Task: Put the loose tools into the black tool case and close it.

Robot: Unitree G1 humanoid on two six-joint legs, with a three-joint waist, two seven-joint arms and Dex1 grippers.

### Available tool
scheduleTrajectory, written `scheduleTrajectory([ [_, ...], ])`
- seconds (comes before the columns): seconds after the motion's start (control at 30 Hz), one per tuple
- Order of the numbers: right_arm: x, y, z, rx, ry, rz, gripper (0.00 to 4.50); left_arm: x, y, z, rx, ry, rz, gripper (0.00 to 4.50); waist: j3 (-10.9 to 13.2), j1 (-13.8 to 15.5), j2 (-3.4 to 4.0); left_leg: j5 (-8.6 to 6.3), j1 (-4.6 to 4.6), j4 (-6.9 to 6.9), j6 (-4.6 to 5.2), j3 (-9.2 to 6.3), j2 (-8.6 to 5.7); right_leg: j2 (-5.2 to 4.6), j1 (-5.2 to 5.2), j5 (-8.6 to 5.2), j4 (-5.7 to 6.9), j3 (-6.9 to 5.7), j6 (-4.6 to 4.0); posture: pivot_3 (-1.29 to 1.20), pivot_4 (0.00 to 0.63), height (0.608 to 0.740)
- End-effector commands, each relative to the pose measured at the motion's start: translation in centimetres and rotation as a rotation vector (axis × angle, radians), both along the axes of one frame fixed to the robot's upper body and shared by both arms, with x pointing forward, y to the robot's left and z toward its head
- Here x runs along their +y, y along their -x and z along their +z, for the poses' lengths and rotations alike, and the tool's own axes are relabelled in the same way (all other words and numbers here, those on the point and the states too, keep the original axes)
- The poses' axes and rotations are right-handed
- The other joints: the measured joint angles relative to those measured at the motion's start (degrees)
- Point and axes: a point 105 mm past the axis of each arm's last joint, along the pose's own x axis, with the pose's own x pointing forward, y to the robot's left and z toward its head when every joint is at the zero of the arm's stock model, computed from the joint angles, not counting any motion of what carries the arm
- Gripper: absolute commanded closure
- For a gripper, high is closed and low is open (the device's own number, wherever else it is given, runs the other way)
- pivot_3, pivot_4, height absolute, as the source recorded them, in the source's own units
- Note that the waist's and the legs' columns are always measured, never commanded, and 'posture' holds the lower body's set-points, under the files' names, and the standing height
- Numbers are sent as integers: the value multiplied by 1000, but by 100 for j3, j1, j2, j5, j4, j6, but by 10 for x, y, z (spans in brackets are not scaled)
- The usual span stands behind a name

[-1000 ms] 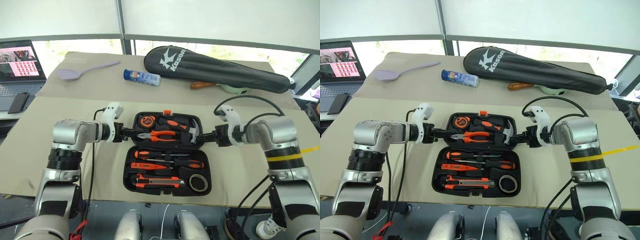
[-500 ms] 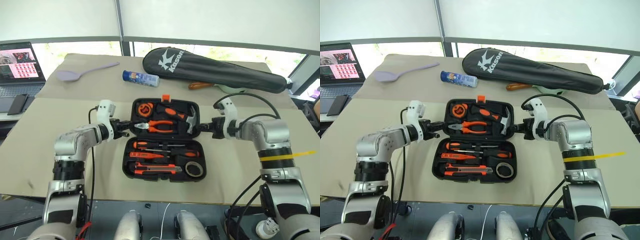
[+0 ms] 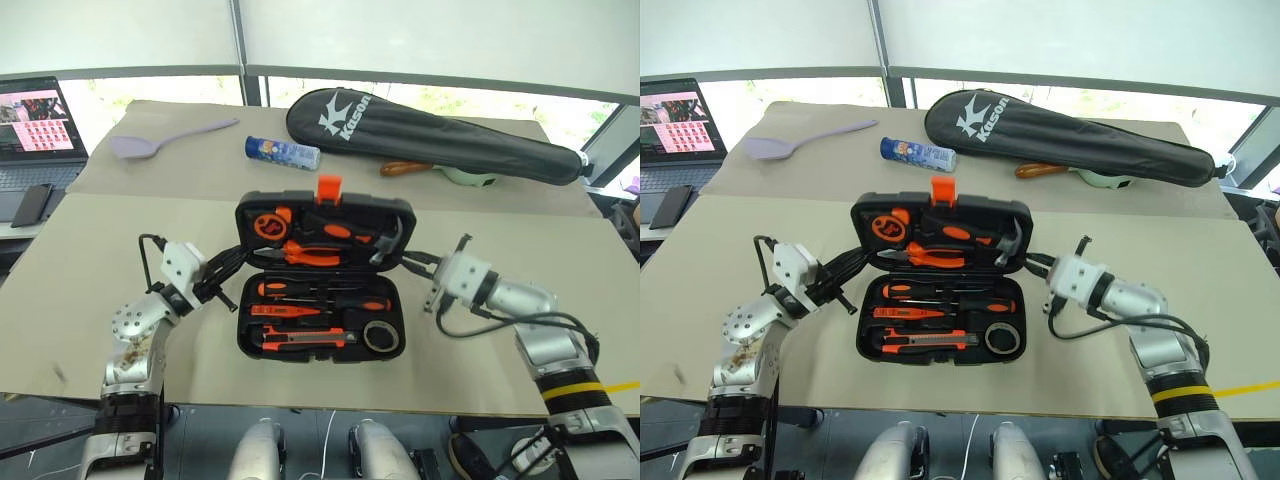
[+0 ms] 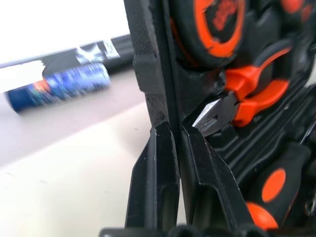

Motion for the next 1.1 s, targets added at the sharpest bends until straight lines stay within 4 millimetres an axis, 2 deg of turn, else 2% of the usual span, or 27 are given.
scheduleTrajectory([
  [0.03,-12,12,-9,-72,21,-1,4102,4,29,-15,-54,-162,-62,3611,0,-19,1,0,24,-6,0,4,2,1,23,0,-3,3,-1,0,150,740],
  [0.07,-14,14,-12,-71,28,0,3674,5,33,-17,-62,-179,-68,3168,0,-19,1,-1,51,-17,0,6,4,2,51,-1,-14,4,-2,0,150,740],
  [0.1,-18,17,-16,-74,58,1,3447,13,36,-18,-59,-188,-46,2842,0,-13,1,-1,75,-29,0,12,4,0,71,-2,-22,8,-3,0,150,740],
  [0.23,-38,27,-28,-69,128,-18,2027,42,48,-23,31,-174,14,1378,0,20,1,1,80,-29,2,17,11,-6,74,-1,-21,11,-2,0,150,740],
  [0.27,-44,29,-29,-55,126,-31,1789,50,49,-24,63,-168,31,1111,0,16,1,1,87,-29,2,18,13,-6,77,-1,-20,11,-2,0,150,740],
  [0.37,-60,36,-30,28,71,-91,1789,70,50,-23,142,-152,73,1111,0,3,1,1,94,-32,2,19,17,-5,80,-2,-20,13,-2,0,150,740],
  [0.43,-67,50,-33,193,-28,-119,2335,78,43,-22,197,-148,76,1083,0,18,0,1,94,-34,2,18,18,-3,82,-2,-20,13,-3,0,150,740],
  [0.53,-55,78,-32,409,-116,-53,3270,72,24,-14,211,-137,52,1848,1,75,3,1,107,-38,2,13,19,-4,102,-4,-24,9,-3,0,150,740],
  [0.63,-33,105,-37,589,-93,39,4323,52,0,-6,223,-126,-6,2998,0,67,0,0,138,-36,1,9,22,-3,143,-5,-27,5,-3,0,150,740],
  [0.67,-25,113,-39,629,-81,66,4500,44,-8,-4,236,-128,-31,3458,0,67,-1,0,147,-36,2,9,22,-2,150,-5,-29,6,-2,0,150,740],
  [0.77,0,127,-45,739,-107,126,4500,20,-24,-6,273,-169,-110,4489,-5,55,-8,0,151,-34,1,14,16,6,153,-6,-30,5,-1,0,150,740],
  [0.83,16,128,-52,791,-119,135,4500,7,-33,-12,331,-204,-156,4489,-6,32,-16,0,151,-34,1,13,15,13,151,-6,-29,6,-2,0,150,740],
  [0.97,26,115,-68,818,-66,84,4500,0,-42,-22,410,-278,-180,4489,-5,-13,-16,0,125,-32,1,11,15,23,123,-6,-28,10,-3,0,150,740],
  [1.1,35,90,-71,736,4,45,4500,-6,-39,-29,462,-308,-251,4489,-4,-16,-18,0,112,-32,1,12,16,25,106,-6,-24,13,-3,0,150,740],
])
